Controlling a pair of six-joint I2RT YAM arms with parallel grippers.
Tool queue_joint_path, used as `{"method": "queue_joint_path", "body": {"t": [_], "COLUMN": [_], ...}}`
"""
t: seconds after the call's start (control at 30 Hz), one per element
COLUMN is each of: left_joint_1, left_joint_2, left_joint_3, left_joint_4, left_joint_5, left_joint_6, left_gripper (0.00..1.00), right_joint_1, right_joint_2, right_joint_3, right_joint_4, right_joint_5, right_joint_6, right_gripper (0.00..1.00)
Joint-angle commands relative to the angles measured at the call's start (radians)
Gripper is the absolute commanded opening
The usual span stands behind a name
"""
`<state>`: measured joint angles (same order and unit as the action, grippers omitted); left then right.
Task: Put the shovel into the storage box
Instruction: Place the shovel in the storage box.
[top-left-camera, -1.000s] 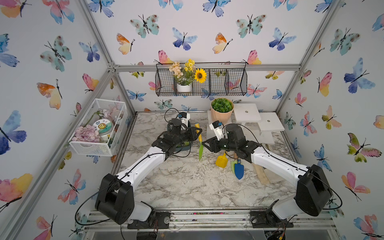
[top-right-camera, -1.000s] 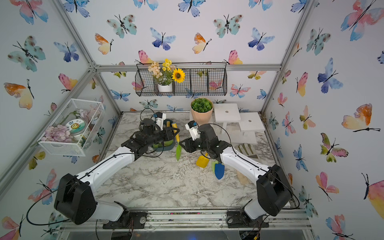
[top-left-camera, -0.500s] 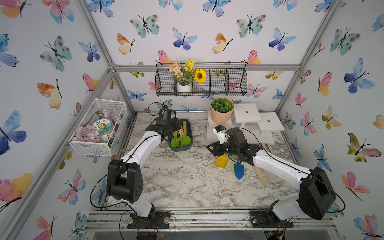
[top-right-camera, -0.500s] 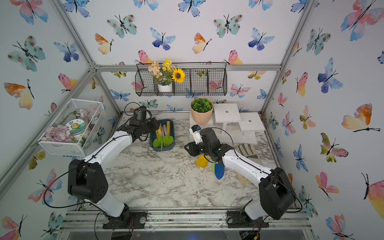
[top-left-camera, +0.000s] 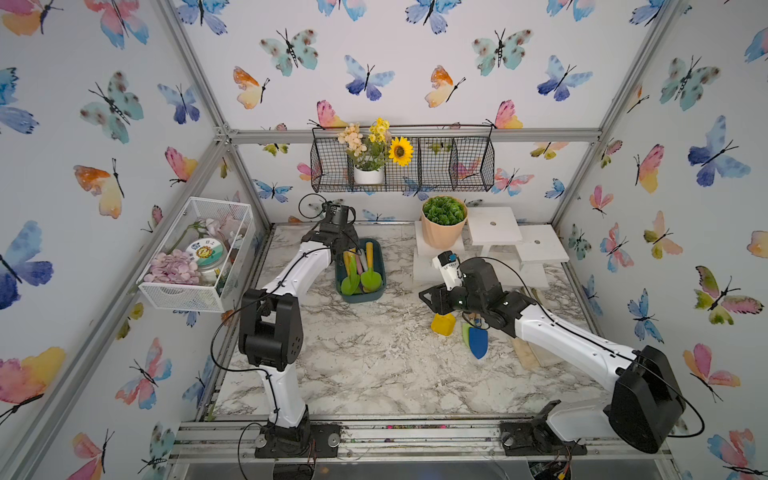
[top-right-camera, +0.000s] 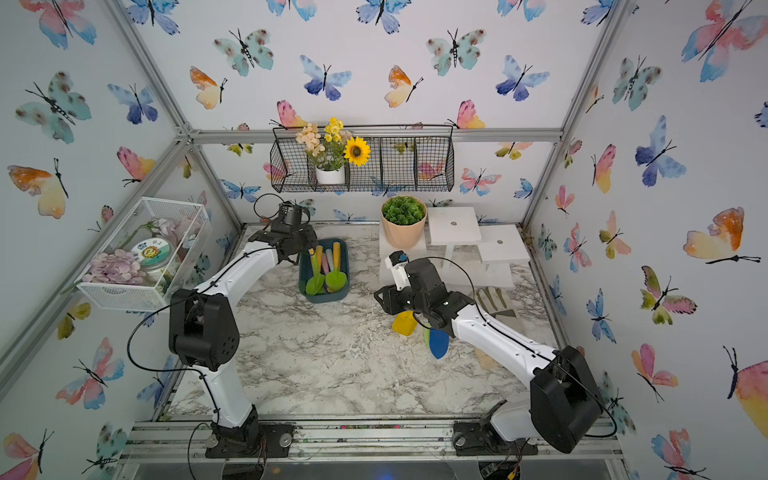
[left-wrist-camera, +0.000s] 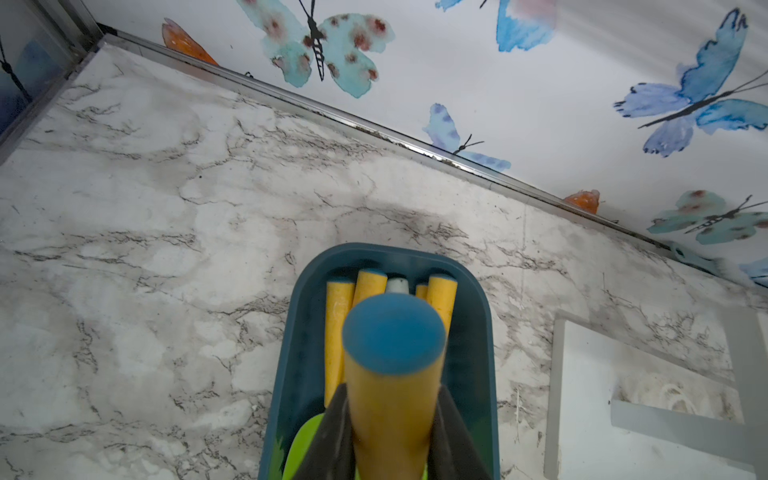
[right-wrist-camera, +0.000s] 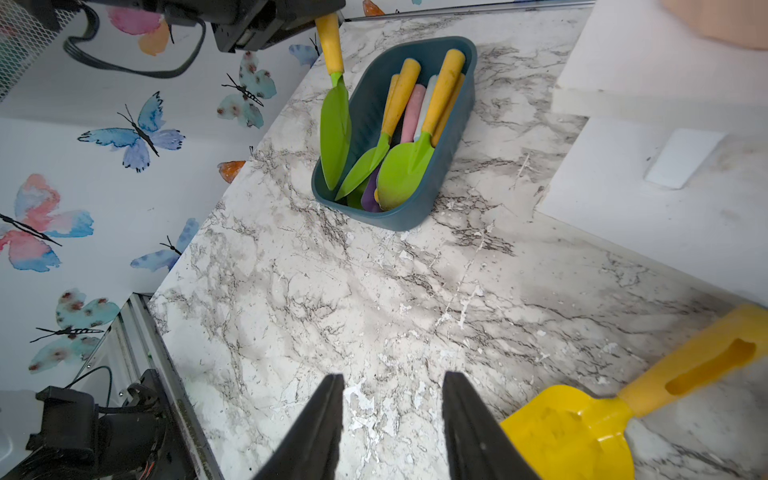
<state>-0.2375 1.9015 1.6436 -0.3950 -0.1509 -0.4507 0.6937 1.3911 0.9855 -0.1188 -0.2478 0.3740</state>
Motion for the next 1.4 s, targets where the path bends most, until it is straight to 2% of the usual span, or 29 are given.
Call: {"method": "queue_joint_path", "body": {"t": [0.0, 0.2, 0.5, 0.57, 0.7, 0.83, 1.13, 1.37], "left_joint_1": [0.004, 0.004, -0.001, -0.005, -0.006, -0.012, -0.025, -0.046], "left_joint_2": [0.047, 0.119, 0.175, 0.186, 0.201, 0.206, 0.15, 0.002], "left_joint_3": [0.044, 0.069, 0.087, 0.091, 0.104, 0.112, 0.082, -0.051], "left_joint_4": [-0.03, -0.022, -0.049, -0.058, -0.071, -0.078, -0.085, -0.064], "left_joint_5": [-0.085, -0.147, -0.165, -0.173, -0.166, -0.158, -0.117, -0.02], "left_joint_6": [0.019, 0.027, 0.02, 0.024, 0.021, 0.022, 0.017, 0.039], "left_gripper": [0.02, 0.04, 0.08, 0.12, 0.3, 0.41, 0.43, 0.44], "right_joint_1": [0.004, 0.004, 0.004, 0.004, 0.004, 0.004, 0.004, 0.004], "right_joint_2": [-0.024, -0.026, -0.006, -0.002, 0.008, 0.016, 0.022, 0.035], "right_joint_3": [-0.02, -0.019, -0.011, -0.013, -0.013, -0.016, -0.023, -0.016], "right_joint_4": [-0.027, -0.037, -0.04, -0.037, -0.033, -0.027, -0.016, -0.034], "right_joint_5": [0.035, 0.045, 0.051, 0.05, 0.052, 0.052, 0.055, 0.096], "right_joint_6": [0.011, 0.01, 0.009, 0.009, 0.008, 0.009, 0.007, 0.009], "right_gripper": [0.44, 0.44, 0.44, 0.44, 0.44, 0.44, 0.44, 0.44]}}
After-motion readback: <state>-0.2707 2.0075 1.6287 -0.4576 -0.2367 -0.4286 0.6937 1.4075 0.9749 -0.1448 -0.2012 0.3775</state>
